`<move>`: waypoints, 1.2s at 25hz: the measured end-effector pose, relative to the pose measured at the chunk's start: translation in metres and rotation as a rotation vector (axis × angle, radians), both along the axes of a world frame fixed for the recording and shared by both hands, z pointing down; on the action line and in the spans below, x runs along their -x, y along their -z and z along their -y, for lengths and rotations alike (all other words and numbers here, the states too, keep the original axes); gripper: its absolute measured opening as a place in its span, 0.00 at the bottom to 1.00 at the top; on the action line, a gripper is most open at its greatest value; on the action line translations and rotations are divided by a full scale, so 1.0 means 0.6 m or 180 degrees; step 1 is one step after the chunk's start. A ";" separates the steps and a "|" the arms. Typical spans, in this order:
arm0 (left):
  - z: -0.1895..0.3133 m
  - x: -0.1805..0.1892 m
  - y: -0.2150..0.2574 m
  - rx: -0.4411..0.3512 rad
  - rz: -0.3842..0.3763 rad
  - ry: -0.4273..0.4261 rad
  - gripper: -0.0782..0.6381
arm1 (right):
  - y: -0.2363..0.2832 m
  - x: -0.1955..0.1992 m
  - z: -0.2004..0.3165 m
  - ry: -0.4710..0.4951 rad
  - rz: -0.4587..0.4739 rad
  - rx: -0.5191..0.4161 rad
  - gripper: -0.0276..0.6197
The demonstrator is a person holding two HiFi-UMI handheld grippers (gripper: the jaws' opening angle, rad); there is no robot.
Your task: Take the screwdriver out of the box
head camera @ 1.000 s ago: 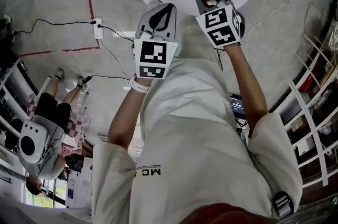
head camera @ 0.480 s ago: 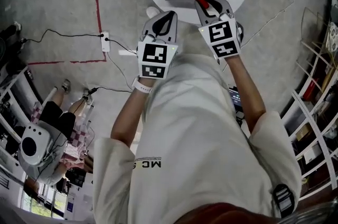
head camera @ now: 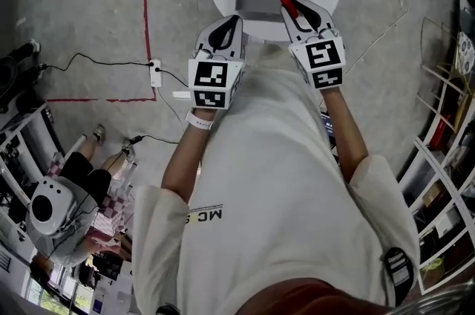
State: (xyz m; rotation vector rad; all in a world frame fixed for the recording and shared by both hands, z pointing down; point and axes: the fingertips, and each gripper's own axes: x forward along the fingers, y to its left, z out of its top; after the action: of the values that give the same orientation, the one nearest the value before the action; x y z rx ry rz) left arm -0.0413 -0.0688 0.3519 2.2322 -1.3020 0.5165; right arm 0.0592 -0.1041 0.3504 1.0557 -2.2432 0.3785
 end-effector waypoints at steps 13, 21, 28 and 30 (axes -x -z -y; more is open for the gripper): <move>0.006 0.026 0.097 -0.0390 -0.0090 0.0080 0.12 | 0.095 -0.053 -0.024 -0.0167 0.0239 -0.0354 0.25; 0.010 0.026 0.122 -0.0529 -0.0177 0.0112 0.12 | 0.124 -0.053 -0.039 0.0006 0.0423 -0.0446 0.25; 0.005 0.015 0.120 -0.0479 -0.0188 0.0106 0.12 | 0.143 -0.077 -0.050 -0.0069 0.0648 -0.0503 0.25; 0.005 0.008 0.118 -0.0462 -0.0170 0.0060 0.12 | 0.147 -0.084 -0.051 -0.0109 0.0720 -0.0513 0.25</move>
State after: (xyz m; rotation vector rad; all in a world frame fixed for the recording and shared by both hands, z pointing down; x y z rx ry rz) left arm -0.0463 -0.0716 0.2809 2.3316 -1.3709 0.3632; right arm 0.1099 -0.0737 0.2623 1.1866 -2.4933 0.3512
